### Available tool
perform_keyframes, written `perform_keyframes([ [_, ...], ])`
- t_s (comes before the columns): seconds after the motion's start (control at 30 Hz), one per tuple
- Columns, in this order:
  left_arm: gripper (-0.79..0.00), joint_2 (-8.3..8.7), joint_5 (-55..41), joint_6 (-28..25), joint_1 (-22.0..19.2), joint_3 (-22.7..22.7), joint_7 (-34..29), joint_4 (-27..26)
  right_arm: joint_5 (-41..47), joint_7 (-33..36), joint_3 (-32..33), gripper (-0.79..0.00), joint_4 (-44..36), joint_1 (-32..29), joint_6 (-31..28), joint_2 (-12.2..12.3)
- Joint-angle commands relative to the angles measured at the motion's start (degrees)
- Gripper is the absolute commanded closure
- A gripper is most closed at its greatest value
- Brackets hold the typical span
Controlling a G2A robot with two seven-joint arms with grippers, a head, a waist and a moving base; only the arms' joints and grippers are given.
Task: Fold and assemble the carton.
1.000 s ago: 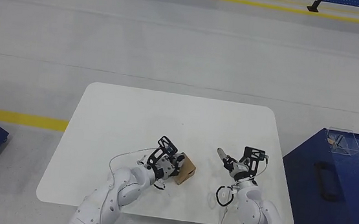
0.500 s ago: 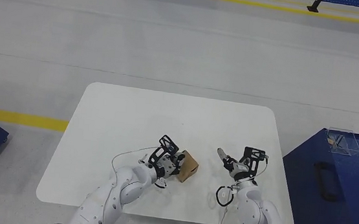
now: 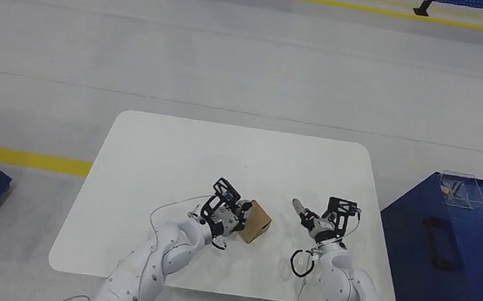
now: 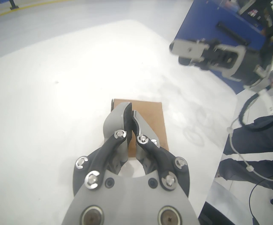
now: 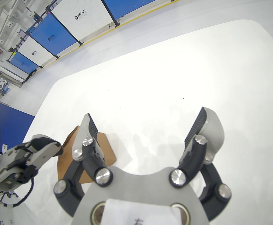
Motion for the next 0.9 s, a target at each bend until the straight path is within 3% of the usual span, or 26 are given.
perform_keyframes([
  [0.0, 0.0, 0.58, 1.37, -1.79, 2.2, -1.3, 6.17, -2.78, 0.0, 0.0, 0.0, -0.785, 0.0, 0.0, 0.0, 0.0],
  [0.1, 0.0, 1.57, 5.39, -2.57, 6.35, -3.6, 16.04, -7.78, 0.0, 0.0, 0.0, -0.785, 0.0, 0.0, 0.0, 0.0],
  [0.13, -0.585, 1.83, 5.76, -2.9, 7.83, -4.43, 19.65, -9.05, 0.0, 0.0, 0.0, -0.785, 0.0, 0.0, 0.0, 0.0],
  [0.17, -0.785, 2.08, 5.94, -3.42, 9.29, -5.14, 22.5, -9.9, 0.0, 0.0, 0.0, -0.785, 0.0, 0.0, 0.0, 0.0],
  [0.2, -0.785, 2.16, 6.01, -3.43, 9.72, -5.39, 23.17, -10.05, 0.0, 0.0, 0.0, -0.785, 0.0, 0.0, 0.0, 0.0],
  [0.23, -0.008, 2.05, 5.99, -3.28, 8.91, -5.06, 20.95, -9.76, 0.0, 0.0, 0.0, -0.784, 0.0, 0.0, 0.0, 0.0],
  [0.3, -0.059, 2.19, 6.05, -3.47, 9.89, -5.48, 23.8, -10.16, 0.0, 0.0, 0.0, -0.784, 0.0, 0.0, 0.0, 0.0],
  [0.47, -0.404, 2.16, 6.01, -3.43, 9.72, -5.39, 23.14, -10.04, 0.0, 0.0, 0.0, -0.785, 0.0, 0.0, 0.0, 0.0],
  [0.67, -0.683, 2.16, 6.01, -3.43, 9.72, -5.39, 23.14, -10.04, 0.0, 0.0, 0.0, -0.784, 0.0, 0.0, 0.0, 0.0],
  [0.77, -0.757, 2.16, 6.01, -3.43, 9.72, -5.39, 23.14, -10.04, 0.0, 0.0, 0.0, -0.784, 0.0, 0.0, 0.0, 0.0],
  [0.87, -0.784, 2.16, 6.01, -3.43, 9.72, -5.39, 23.14, -10.04, 0.0, 0.0, 0.0, -0.784, 0.0, 0.0, 0.0, 0.0],
])
